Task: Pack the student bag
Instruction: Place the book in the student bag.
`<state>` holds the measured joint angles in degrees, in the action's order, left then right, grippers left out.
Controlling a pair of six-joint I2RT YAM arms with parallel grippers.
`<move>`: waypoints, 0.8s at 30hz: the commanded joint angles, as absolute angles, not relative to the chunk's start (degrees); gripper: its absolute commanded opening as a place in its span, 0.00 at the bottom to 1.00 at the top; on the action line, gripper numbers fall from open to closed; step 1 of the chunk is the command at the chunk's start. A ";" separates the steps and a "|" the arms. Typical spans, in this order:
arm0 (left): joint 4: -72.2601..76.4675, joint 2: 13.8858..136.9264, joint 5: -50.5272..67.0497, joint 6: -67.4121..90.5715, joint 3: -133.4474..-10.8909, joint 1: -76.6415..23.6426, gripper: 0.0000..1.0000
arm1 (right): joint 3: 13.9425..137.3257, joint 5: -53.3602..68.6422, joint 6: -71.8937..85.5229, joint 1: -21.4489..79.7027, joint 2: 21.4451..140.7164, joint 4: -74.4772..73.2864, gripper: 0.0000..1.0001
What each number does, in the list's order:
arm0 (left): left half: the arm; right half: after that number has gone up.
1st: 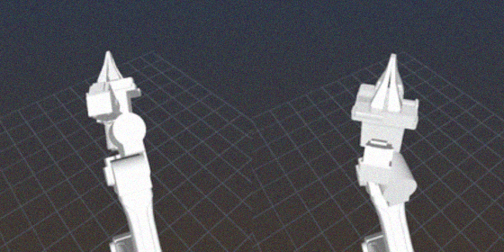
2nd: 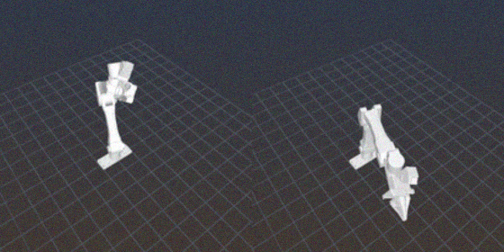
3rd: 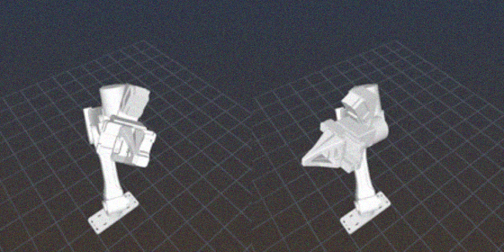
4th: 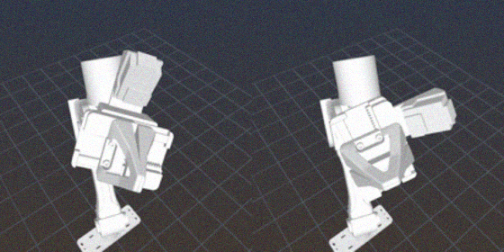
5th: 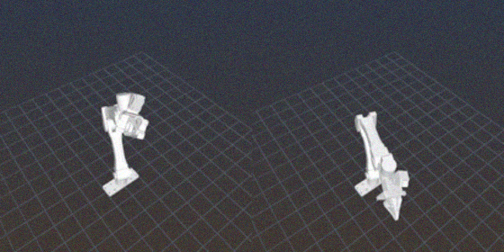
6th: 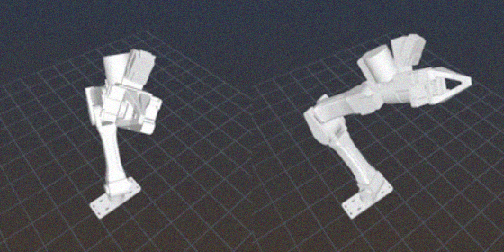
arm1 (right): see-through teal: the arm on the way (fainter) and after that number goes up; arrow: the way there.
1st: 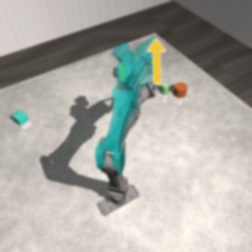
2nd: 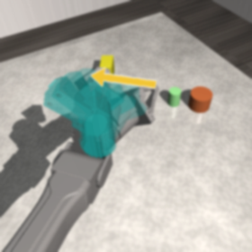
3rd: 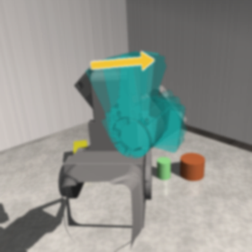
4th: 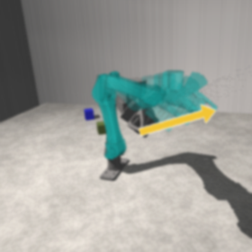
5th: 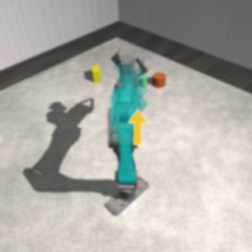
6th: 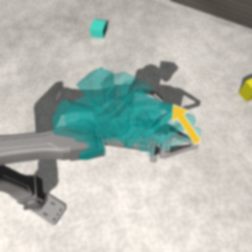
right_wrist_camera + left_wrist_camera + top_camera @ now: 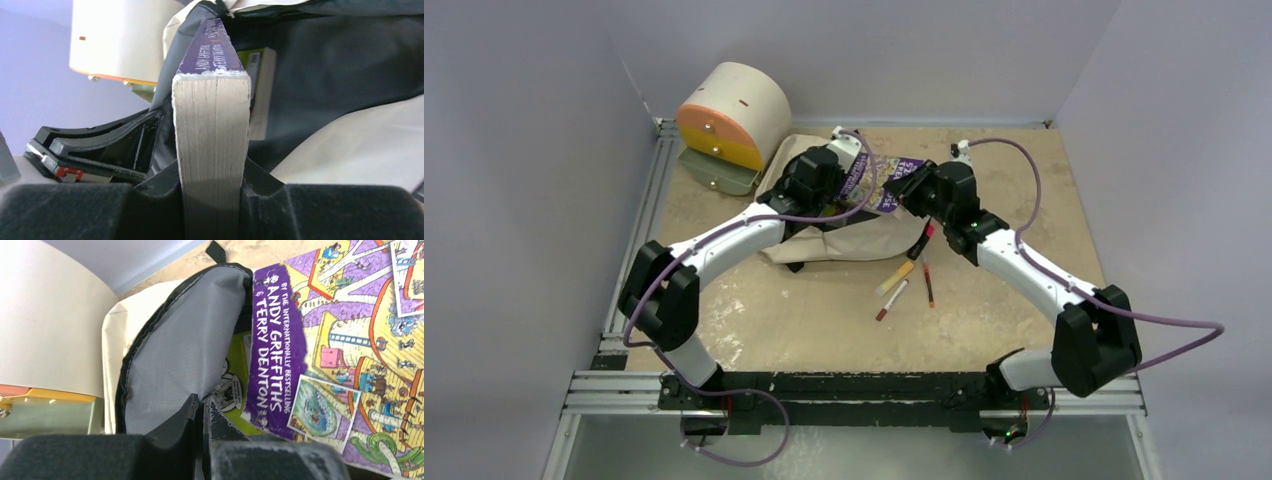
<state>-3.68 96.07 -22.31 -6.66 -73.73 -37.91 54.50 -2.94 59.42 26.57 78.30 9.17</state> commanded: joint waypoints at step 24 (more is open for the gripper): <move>2.38 90.62 -20.65 -2.93 -73.83 -34.30 0.00 | 58.29 2.27 62.50 26.28 79.55 14.22 0.00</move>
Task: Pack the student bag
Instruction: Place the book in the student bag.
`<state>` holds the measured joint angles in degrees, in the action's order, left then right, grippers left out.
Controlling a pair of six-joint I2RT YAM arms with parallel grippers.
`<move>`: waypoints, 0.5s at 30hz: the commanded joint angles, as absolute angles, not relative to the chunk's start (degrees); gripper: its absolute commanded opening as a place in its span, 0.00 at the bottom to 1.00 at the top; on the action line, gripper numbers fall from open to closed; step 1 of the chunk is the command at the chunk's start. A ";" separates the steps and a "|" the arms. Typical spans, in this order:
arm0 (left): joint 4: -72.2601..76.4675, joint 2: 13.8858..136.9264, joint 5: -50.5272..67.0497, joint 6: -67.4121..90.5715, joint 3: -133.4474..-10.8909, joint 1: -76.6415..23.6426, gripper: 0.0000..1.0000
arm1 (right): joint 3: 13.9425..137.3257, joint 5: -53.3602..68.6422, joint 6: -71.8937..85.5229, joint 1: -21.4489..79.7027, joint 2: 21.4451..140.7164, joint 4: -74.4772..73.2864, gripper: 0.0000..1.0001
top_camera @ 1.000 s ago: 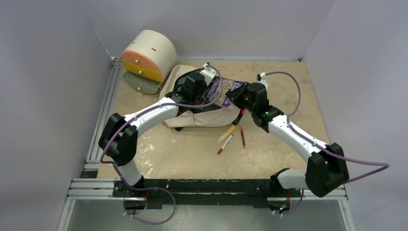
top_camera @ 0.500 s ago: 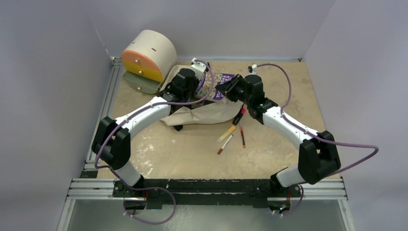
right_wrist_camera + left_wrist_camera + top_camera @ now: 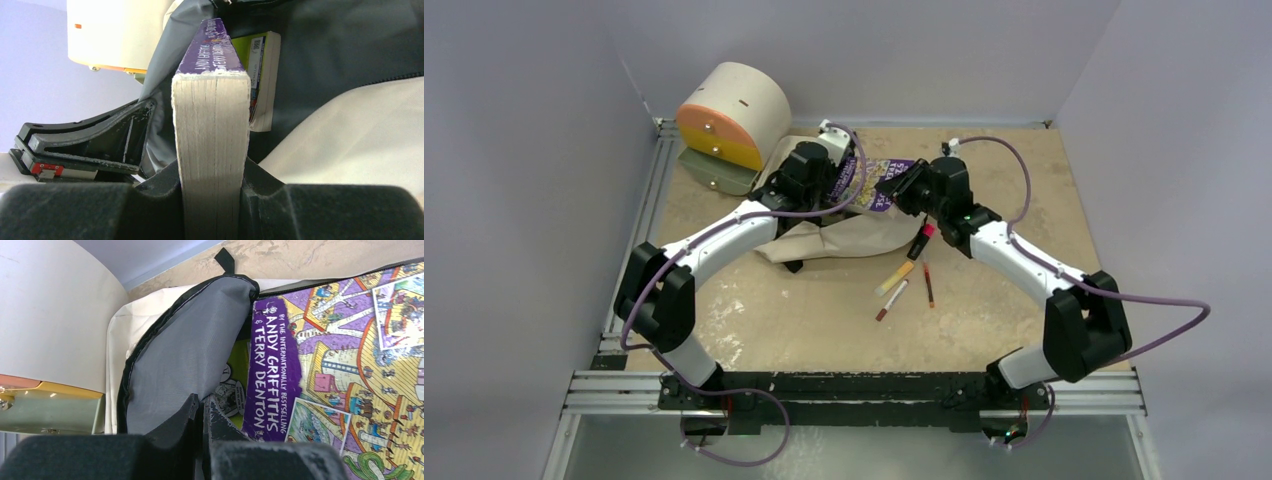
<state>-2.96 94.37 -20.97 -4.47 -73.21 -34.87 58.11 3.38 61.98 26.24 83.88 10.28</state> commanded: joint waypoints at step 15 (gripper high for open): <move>2.20 90.10 -19.06 -2.62 -73.30 -34.25 0.00 | 66.21 13.03 58.91 26.28 88.65 16.77 0.00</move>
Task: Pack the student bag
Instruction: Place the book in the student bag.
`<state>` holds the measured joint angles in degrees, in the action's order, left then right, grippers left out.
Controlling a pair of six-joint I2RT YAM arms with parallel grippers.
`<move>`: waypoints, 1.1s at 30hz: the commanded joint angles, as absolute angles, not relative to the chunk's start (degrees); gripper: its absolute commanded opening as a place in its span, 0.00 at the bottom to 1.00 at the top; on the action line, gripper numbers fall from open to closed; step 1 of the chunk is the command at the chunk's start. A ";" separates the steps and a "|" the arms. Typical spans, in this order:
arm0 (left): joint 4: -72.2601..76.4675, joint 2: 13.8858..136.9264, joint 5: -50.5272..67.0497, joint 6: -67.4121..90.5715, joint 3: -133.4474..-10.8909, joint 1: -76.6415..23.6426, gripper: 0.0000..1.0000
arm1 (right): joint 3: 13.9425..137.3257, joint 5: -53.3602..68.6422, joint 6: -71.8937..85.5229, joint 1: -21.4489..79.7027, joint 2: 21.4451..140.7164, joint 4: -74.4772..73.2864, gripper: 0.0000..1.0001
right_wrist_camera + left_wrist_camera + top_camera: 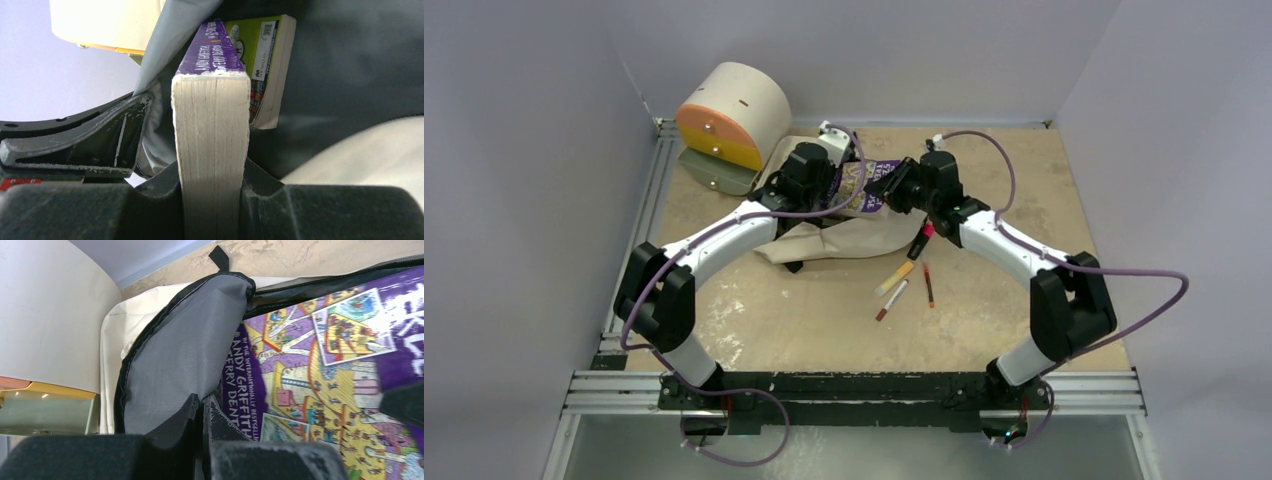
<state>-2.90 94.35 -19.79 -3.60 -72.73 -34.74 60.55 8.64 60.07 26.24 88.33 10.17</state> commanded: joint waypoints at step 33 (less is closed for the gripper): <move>0.89 90.00 -16.79 -0.44 -73.65 -34.27 0.00 | 86.93 15.34 71.84 30.76 122.97 40.03 0.00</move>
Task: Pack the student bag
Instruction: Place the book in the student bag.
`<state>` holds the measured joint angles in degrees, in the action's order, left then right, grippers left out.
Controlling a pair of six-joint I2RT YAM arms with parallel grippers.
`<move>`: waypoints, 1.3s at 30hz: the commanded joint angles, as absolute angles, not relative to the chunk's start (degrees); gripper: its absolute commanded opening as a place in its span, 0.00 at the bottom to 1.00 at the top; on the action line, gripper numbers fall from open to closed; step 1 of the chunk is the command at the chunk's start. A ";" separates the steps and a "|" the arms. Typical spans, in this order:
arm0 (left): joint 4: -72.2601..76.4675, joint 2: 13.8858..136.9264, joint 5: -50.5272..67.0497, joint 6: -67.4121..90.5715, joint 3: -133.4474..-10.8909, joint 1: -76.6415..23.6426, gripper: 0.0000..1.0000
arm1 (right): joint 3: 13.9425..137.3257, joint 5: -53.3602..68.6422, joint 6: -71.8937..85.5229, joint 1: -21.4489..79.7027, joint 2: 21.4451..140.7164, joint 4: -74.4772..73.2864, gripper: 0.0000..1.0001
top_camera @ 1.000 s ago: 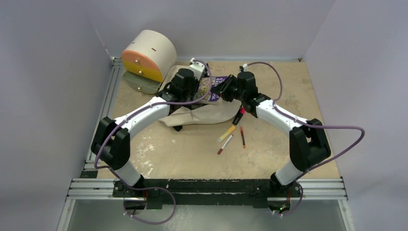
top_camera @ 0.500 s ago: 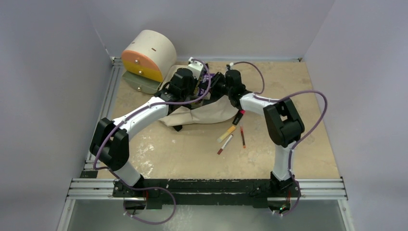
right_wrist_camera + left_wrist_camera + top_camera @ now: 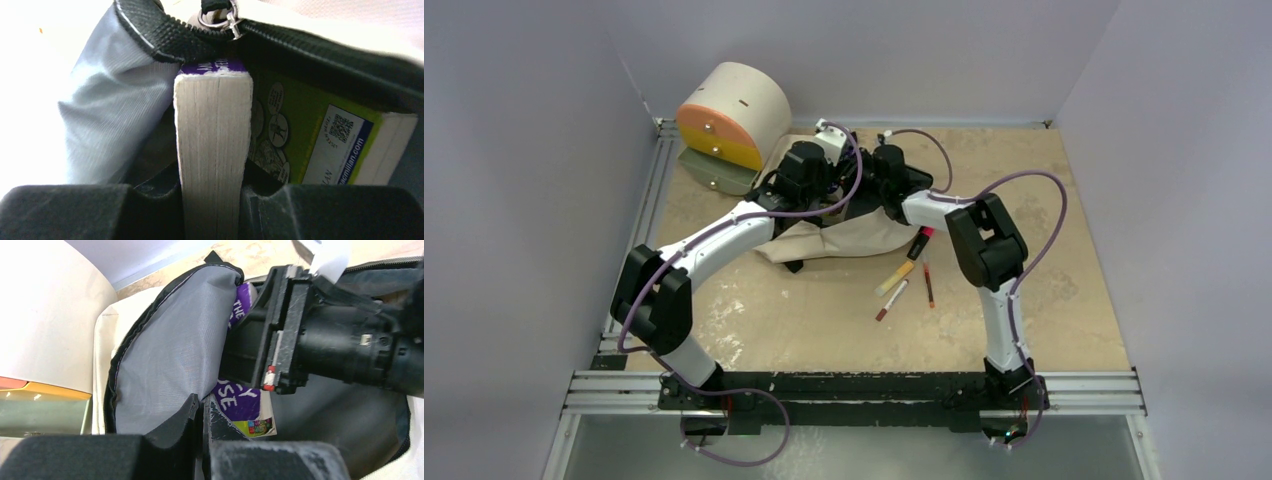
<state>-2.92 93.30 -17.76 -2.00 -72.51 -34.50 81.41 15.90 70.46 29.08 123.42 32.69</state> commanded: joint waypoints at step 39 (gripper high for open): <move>0.18 90.35 -15.81 -0.66 -73.48 -34.21 0.00 | 79.41 0.99 57.45 27.02 109.34 20.47 0.70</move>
<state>-3.11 93.30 -17.15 -2.00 -72.51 -34.09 80.99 4.32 60.31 28.75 115.09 19.51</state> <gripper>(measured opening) 0.012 0.696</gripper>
